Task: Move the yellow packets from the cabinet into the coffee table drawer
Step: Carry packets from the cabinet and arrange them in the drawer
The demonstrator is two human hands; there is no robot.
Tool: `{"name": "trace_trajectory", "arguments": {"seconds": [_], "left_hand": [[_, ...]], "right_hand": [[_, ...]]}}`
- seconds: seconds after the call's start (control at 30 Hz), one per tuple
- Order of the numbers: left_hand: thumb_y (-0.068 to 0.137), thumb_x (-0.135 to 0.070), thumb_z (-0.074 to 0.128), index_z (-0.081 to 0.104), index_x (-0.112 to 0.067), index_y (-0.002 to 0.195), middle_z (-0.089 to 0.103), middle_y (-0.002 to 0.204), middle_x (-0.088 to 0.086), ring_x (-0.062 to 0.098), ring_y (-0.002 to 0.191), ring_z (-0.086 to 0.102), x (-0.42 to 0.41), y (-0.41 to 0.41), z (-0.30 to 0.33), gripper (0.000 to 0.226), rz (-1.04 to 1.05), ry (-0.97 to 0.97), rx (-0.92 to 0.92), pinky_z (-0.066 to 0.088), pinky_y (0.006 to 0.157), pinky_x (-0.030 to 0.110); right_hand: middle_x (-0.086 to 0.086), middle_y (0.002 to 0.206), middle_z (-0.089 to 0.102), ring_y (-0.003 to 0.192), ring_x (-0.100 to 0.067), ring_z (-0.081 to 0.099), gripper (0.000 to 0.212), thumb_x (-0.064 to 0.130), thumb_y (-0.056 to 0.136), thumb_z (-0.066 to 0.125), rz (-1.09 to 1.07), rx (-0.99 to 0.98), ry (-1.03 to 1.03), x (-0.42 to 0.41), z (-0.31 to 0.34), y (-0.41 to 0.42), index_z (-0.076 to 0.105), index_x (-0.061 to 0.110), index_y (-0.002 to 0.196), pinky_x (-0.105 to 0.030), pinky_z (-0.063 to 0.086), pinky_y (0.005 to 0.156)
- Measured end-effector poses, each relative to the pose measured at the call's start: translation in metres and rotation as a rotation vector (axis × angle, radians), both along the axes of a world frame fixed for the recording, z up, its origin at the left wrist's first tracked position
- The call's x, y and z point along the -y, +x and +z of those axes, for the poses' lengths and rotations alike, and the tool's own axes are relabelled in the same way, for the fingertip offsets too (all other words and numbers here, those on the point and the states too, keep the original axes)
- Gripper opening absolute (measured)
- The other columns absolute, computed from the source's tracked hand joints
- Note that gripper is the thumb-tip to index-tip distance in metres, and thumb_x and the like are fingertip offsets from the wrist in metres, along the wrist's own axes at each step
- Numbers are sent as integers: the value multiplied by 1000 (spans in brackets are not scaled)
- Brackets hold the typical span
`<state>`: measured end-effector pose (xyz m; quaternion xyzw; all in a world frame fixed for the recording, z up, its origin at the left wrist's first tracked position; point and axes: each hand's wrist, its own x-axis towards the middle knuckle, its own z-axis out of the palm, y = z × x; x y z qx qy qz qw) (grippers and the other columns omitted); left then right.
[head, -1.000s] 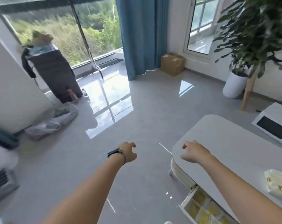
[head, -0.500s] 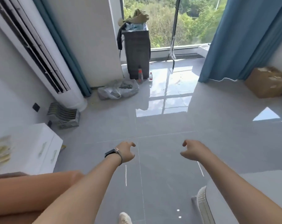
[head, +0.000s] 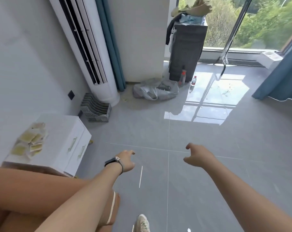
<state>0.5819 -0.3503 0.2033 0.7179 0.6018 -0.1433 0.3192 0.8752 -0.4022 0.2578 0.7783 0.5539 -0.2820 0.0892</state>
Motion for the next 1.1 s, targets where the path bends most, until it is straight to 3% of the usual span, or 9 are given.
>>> {"name": "trace_trajectory", "arguments": {"seconds": [0.17,0.37,0.53,0.63,0.7,0.8,0.9,1.1], "left_hand": [[89,-25,49,37,-26,145,40,145,6,25,123,52,-58,-57,-2,57,79,-19,-10,45,98,33],[89,-25,51,40,-25,143,41,143,7,25,122,52,-112,-115,-22,55,238,-45,43,45,100,33],[90,-27,51,38,-27,144,38,147,4,22,122,53,-158,-174,-44,56,376,-136,25,45,102,36],[91,-23,46,35,-30,146,40,146,4,21,116,56,-197,-214,-46,56,491,-151,7,50,92,33],[91,-24,46,37,-30,145,43,144,4,22,120,54,-219,-236,-42,55,565,-121,1,49,94,33],[92,-28,49,38,-27,144,43,145,6,23,124,51,-240,-261,-40,53,661,-118,14,44,100,31],[93,-26,50,38,-25,144,43,143,7,22,120,54,-254,-279,-38,52,746,-129,57,47,95,31],[93,-32,49,30,-28,148,45,142,6,22,118,55,-256,-336,-42,58,973,-144,147,46,99,35]], "right_hand": [[5,107,44,111,-20,53,57,32,87,58,68,-13,-11,-74,2,-50,39,24,140,-34,49,87],[-2,131,49,118,-23,52,57,35,88,58,201,47,-38,-176,-7,-100,39,24,140,-37,49,93],[-4,132,50,120,-23,51,56,35,88,58,366,73,-53,-278,-21,-149,41,22,140,-31,46,92],[-4,133,51,121,-23,51,57,35,87,59,461,73,-19,-356,-24,-179,43,22,139,-30,46,92],[-1,132,53,121,-21,50,56,38,87,58,543,115,-8,-404,-18,-201,43,24,139,-30,46,88],[3,132,53,121,-20,51,54,38,88,56,671,164,-7,-458,-12,-244,42,26,139,-28,42,81],[3,131,53,118,-20,53,54,36,89,56,787,156,-27,-498,-13,-298,42,27,140,-28,46,82],[1,135,52,120,-21,54,55,33,88,57,998,115,-75,-535,-26,-431,43,26,141,-32,50,89]]}}
